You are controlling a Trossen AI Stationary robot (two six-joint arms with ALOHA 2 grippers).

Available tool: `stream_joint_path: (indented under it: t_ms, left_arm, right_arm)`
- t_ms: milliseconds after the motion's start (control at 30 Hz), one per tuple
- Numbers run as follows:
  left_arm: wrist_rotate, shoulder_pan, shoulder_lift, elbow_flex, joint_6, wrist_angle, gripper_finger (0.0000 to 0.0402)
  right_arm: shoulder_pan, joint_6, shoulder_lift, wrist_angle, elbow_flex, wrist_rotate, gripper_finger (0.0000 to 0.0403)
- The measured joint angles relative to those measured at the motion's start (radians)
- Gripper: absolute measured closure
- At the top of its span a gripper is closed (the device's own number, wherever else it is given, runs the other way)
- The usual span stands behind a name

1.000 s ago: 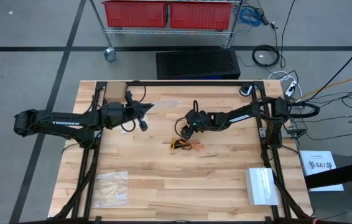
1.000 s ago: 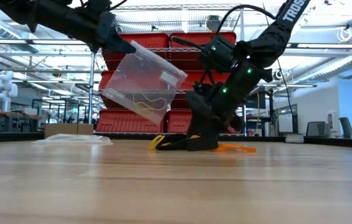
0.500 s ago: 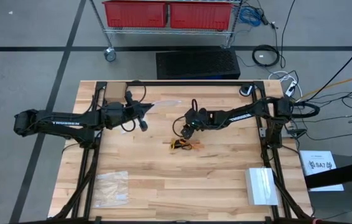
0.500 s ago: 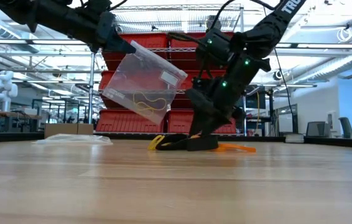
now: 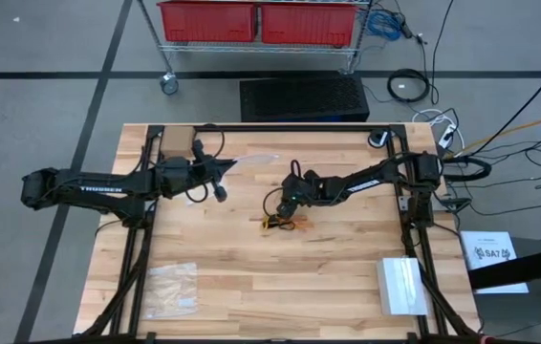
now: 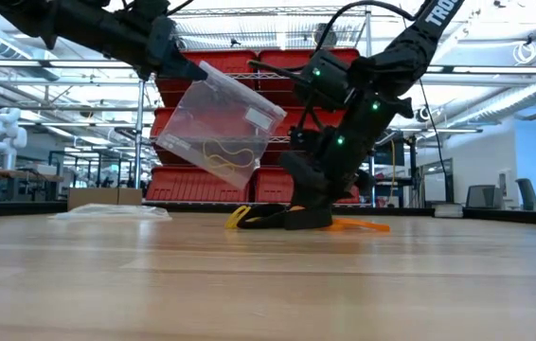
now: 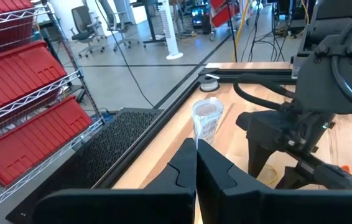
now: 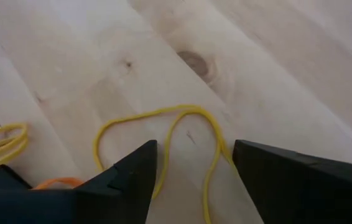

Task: Sort rubber bands
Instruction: Put the yellow rubber band into the transparent zip bag

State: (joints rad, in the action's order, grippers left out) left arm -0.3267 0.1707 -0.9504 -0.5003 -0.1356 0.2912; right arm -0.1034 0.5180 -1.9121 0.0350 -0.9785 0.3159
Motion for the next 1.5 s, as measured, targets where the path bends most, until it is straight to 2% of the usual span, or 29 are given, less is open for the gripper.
stream_joint_path:
  t_ms: [100,400,567,967,1333,1500]
  left_arm:
    - [0.000,0.000,0.000,0.000,0.000,0.000,0.0401]
    - [0.000,0.000,0.000,0.000,0.000,-0.001,0.0401]
    - [0.000,0.000,0.000,0.000,0.000,-0.001,0.0401]
    - [0.000,0.000,0.000,0.000,-0.001,-0.003,0.0401]
    - [0.010,0.000,0.000,0.000,-0.001,-0.003,0.0401]
    - [0.014,0.000,0.000,0.000,0.000,-0.003,0.0401]
  right_arm:
    - [0.000,-0.020,-0.001,0.000,0.000,0.004,0.0230]
    - [-0.001,-0.084,-0.002,-0.002,0.001,0.000,0.0361]
    - [0.001,-0.097,0.001,-0.005,0.001,-0.001,0.0398]
    - [0.043,-0.168,0.121,0.004,0.005,-0.016,0.0403]
    - [0.107,-0.271,0.331,-0.029,0.003,0.028,0.0403]
    - [0.105,-0.245,0.364,0.027,0.002,0.018,0.0395]
